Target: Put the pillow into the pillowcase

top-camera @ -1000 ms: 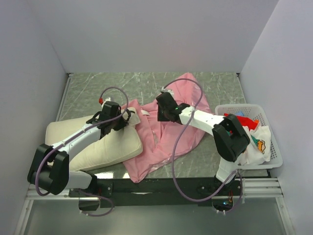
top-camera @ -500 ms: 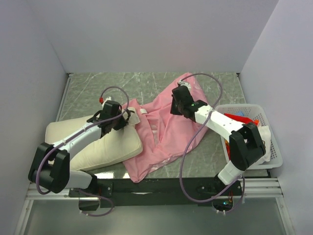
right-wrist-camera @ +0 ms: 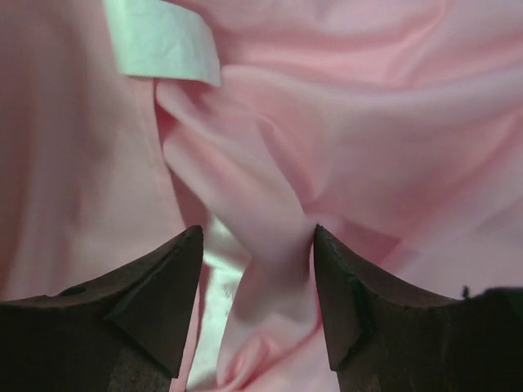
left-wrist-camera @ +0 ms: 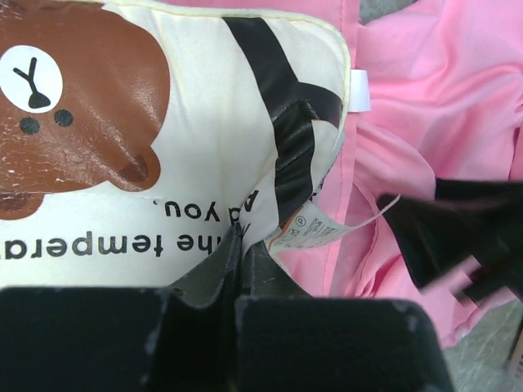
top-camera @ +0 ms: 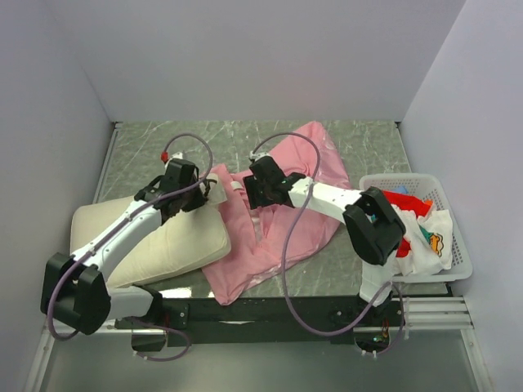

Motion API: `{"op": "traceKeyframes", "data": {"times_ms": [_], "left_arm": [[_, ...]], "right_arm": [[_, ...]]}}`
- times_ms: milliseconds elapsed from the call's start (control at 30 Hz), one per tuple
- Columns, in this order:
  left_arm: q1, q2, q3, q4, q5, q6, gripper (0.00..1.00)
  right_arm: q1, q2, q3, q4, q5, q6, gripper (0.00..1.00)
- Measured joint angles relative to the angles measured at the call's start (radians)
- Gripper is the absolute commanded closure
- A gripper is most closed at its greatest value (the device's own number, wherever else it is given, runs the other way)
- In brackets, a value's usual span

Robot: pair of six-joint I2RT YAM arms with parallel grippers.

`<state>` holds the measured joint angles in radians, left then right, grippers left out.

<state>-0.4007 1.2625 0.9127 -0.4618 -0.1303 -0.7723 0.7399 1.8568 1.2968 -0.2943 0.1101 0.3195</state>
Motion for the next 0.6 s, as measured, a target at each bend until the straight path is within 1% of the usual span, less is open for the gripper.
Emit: {"op": "traceKeyframes", "data": {"times_ms": [67,100,200,367,433,500,600], "left_arm": [[0.000,-0.016,0.027,-0.037,0.001,0.014,0.99],[0.000,-0.026,0.042,-0.055,0.001,0.024,0.99],[-0.016,-0.047,0.094,-0.103,0.003,0.038,0.99],[-0.108,-0.035,0.187,-0.120,0.011,0.027,0.99],[-0.146,-0.014,0.206,-0.092,0.021,0.013,0.99],[-0.171,0.011,0.201,-0.051,0.036,-0.011,0.99],[-0.178,0.044,0.127,0.048,0.056,-0.051,0.99]], "right_arm": [[0.000,0.049,0.035,-0.012,0.002,-0.011,0.60],[-0.001,0.068,0.049,-0.015,0.004,-0.015,0.73],[-0.001,0.092,0.064,-0.022,0.012,-0.020,0.86],[-0.003,0.092,0.064,-0.023,0.008,-0.008,0.94],[-0.005,0.092,0.064,-0.024,0.003,0.001,0.99],[-0.008,0.092,0.064,-0.025,-0.003,0.008,1.00],[-0.024,0.087,0.060,-0.031,-0.011,0.035,1.00]]}}
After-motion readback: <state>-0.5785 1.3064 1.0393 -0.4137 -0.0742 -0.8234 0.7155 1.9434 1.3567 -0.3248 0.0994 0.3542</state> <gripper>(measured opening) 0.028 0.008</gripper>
